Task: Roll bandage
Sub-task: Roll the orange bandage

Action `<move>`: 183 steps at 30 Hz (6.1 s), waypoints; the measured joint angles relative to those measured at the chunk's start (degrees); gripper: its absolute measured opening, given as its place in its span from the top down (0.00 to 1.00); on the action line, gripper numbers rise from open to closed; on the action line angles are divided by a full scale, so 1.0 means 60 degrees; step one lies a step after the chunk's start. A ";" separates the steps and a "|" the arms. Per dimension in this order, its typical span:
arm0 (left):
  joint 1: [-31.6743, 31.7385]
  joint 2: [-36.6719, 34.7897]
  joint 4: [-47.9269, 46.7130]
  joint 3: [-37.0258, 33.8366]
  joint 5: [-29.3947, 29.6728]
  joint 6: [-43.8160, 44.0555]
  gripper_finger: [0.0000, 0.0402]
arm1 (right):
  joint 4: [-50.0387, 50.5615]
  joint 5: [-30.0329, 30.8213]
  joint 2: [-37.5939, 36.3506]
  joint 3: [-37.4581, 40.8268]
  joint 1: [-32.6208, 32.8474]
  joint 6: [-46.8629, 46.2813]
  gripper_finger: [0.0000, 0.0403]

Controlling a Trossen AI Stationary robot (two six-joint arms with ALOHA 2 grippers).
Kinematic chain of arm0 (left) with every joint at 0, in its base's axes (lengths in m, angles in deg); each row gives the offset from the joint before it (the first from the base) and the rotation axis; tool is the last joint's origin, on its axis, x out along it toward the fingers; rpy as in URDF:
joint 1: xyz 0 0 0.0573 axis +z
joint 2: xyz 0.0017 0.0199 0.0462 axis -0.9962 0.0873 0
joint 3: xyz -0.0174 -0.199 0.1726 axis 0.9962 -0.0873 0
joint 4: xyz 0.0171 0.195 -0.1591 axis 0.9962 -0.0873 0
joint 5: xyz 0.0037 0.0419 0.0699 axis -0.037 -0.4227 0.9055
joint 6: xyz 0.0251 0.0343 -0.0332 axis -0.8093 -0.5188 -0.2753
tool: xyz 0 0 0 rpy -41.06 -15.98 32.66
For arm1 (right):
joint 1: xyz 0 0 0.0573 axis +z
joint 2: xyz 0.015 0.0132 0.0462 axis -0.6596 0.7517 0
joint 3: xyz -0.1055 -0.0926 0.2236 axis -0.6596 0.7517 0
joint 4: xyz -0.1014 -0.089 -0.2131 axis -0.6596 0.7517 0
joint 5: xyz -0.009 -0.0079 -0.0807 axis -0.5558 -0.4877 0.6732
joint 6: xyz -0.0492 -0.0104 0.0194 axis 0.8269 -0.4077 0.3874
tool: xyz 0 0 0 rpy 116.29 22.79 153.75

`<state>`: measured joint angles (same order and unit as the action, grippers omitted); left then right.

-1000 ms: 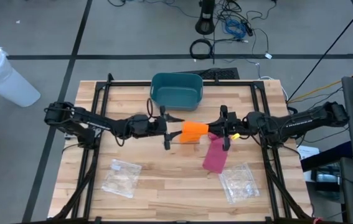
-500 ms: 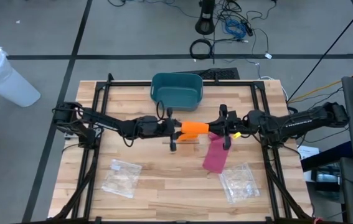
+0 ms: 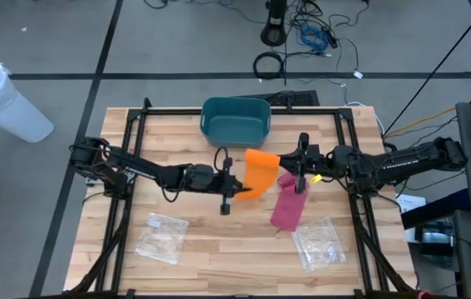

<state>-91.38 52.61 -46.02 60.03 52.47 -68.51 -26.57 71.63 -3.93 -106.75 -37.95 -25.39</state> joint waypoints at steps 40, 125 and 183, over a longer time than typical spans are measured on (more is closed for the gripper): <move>-0.0251 -0.1701 -0.2097 -0.0011 0.1838 0.0610 0.67 | 0.3203 0.0944 -0.1505 0.0004 0.0987 0.3823 1.00; 0.0172 -0.1566 0.0627 -0.0015 0.0574 0.0005 0.75 | 0.0361 0.0049 0.0113 -0.0004 0.0838 0.3356 1.00; 0.1182 -0.1617 -0.0562 -0.0011 -0.0742 0.0180 0.98 | 0.1735 0.0219 -0.1823 0.1336 0.0663 -0.0268 0.59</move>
<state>-84.28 42.91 -49.39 59.96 48.02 -67.43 -16.16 72.94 -14.87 -98.74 -33.97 -27.00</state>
